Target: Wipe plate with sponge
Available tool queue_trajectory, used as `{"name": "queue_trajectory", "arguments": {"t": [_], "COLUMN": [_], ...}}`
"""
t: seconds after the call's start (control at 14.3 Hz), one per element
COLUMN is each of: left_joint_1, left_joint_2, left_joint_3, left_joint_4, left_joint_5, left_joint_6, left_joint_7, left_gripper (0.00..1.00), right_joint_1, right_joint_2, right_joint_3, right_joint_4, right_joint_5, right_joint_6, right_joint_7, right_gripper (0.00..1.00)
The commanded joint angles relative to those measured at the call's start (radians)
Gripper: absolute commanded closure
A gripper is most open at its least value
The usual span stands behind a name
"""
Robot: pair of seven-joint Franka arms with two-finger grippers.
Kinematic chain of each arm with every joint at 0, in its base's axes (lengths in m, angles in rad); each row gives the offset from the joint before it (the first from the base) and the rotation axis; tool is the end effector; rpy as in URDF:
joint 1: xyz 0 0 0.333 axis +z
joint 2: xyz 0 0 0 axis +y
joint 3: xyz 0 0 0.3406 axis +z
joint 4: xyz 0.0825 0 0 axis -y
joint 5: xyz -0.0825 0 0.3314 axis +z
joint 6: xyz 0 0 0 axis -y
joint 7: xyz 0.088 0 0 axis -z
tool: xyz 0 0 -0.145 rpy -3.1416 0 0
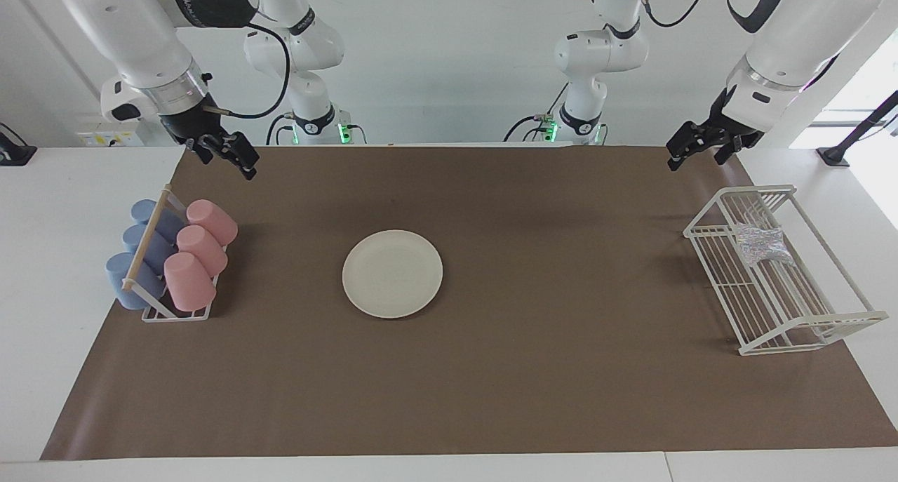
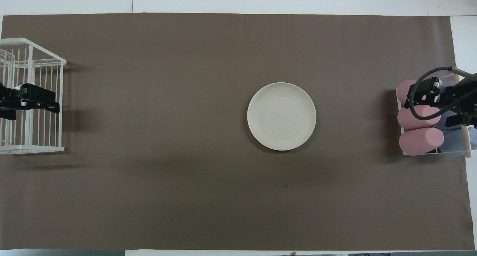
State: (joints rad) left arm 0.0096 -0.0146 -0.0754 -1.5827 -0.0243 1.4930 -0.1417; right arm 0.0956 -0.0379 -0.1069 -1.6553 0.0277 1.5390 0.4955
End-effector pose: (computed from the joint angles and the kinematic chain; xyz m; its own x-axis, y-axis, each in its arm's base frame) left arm 0.4843 -0.0359 0.6070 0.9942 0.0742 -0.0776 0.0754 -0.9971 0.0124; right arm 0.4809 -0.0024 0.5920 0.8710 -0.4840 -0.0842 -0.4850 -0.8745 0.0094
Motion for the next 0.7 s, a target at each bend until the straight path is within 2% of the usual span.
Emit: {"name": "queue_trajectory", "arguments": {"t": [0.0, 0.14, 0.35, 0.63], "left_joint_1": [-0.002, -0.002, 0.0, 0.001], "left_joint_2": [-0.022, -0.022, -0.022, -0.025], "left_joint_3": [-0.001, -0.001, -0.001, 0.0], "left_joint_4": [-0.028, -0.028, -0.028, -0.033], "left_joint_5": [0.009, 0.009, 0.009, 0.017], "left_joint_6": [0.015, 0.015, 0.016, 0.009], "left_joint_7": [0.005, 0.004, 0.004, 0.007], "left_gripper": [0.0, 0.0, 0.0, 0.0], "right_joint_1": [0.002, 0.013, 0.021, 0.021], "right_joint_2": [-0.019, -0.02, -0.02, -0.022], "right_joint_3": [0.006, 0.006, 0.004, 0.004], "right_joint_4": [-0.02, -0.018, -0.017, -0.017], "right_joint_5": [0.008, 0.009, 0.078, 0.077], "right_joint_6": [0.015, 0.0, -0.02, -0.019], "right_joint_7": [0.139, 0.253, 0.383, 0.361], "right_gripper": [0.0, 0.0, 0.0, 0.0]}}
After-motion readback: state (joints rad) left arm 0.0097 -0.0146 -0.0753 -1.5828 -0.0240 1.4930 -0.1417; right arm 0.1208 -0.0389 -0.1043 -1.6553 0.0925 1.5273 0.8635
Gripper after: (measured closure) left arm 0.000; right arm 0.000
